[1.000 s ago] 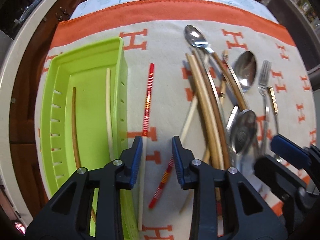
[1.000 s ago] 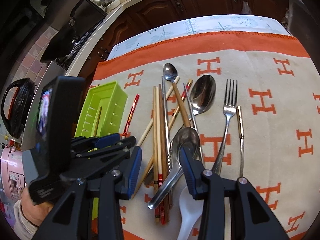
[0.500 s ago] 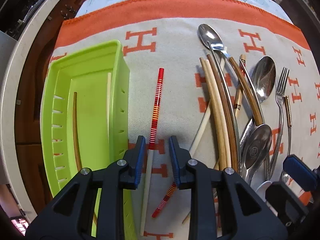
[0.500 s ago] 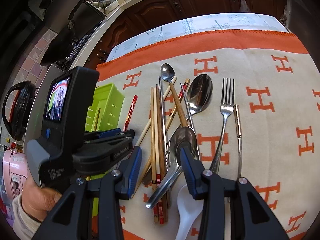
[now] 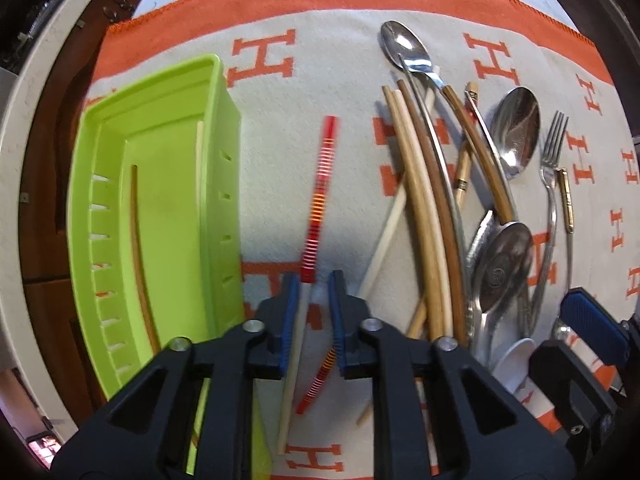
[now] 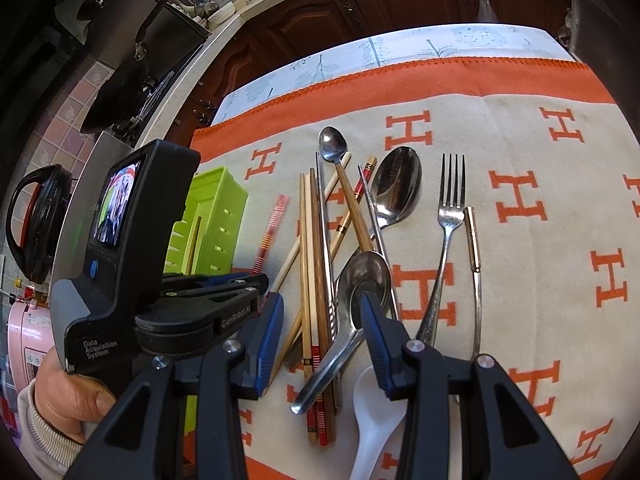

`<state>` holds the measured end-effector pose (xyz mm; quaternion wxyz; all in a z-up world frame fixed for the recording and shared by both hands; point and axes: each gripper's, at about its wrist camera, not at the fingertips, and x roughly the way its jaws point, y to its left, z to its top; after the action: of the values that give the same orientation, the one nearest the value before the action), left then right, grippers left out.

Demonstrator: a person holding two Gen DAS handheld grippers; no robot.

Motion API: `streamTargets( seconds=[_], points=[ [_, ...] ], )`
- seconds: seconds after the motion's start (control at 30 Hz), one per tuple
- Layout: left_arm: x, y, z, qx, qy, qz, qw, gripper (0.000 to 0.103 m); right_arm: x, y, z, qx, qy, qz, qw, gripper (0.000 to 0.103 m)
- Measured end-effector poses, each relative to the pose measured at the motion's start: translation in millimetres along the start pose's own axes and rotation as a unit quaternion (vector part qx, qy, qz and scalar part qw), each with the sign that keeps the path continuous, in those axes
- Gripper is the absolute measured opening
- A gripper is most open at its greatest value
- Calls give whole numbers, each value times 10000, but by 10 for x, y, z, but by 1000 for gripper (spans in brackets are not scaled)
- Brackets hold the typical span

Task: Organize utensils
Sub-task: 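Lift the red-striped chopstick with the left tool and carry it over the green tray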

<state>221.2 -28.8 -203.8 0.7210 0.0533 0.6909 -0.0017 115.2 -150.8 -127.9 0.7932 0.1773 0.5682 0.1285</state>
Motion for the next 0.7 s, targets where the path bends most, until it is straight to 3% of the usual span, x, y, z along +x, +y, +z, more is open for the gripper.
streamTargets(
  seconds=[0.1, 0.3, 0.53, 0.7],
  points=[
    [-6, -77, -22, 170, -102, 52, 9998, 3, 13, 5, 3, 9, 30, 27, 10000, 41],
    [-88, 119, -105, -269, -154, -732, 9968, 3, 6, 22, 32, 8, 55, -13, 10000, 40],
    [-576, 445, -437, -484, -615, -1511, 9854, 3, 125, 134, 65, 80, 267, 52, 9996, 41],
    [-968, 698, -672, -666, -1045, -1640, 9786, 3, 305, 267, 19, 139, 616, 91, 9980, 41]
  ],
)
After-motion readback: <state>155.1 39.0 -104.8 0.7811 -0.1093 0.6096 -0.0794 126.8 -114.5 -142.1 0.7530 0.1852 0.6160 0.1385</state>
